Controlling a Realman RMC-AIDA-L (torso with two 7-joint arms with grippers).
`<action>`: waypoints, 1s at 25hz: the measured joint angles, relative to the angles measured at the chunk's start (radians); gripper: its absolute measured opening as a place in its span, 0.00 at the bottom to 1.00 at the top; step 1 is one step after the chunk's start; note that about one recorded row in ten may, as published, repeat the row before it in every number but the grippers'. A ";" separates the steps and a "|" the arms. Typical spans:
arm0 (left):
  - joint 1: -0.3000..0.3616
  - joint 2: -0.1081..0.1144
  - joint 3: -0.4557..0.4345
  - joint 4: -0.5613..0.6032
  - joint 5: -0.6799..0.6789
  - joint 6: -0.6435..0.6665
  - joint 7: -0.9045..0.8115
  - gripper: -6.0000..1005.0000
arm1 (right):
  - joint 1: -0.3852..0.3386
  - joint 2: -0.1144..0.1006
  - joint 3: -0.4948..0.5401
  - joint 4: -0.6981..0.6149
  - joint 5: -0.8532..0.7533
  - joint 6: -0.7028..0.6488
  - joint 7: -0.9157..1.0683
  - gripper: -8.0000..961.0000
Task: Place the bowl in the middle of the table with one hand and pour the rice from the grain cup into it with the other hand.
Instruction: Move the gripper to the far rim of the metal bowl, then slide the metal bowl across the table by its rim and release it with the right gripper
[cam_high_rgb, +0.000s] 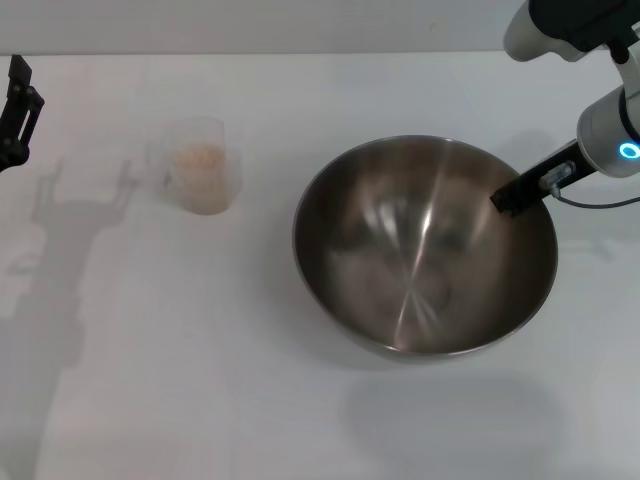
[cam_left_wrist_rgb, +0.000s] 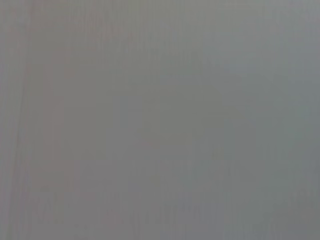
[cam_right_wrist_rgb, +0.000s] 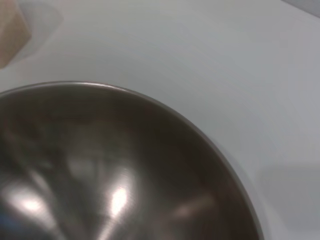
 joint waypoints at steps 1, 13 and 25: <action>0.000 0.000 0.000 0.000 0.000 0.000 0.000 0.83 | -0.004 0.000 0.000 0.004 0.007 -0.003 -0.006 0.25; 0.000 -0.002 0.001 -0.002 0.000 0.011 -0.001 0.83 | -0.025 0.001 0.001 0.085 0.042 -0.033 -0.021 0.05; 0.001 -0.003 0.007 -0.002 0.002 0.015 -0.002 0.83 | -0.041 0.002 0.000 0.111 0.113 -0.155 -0.028 0.03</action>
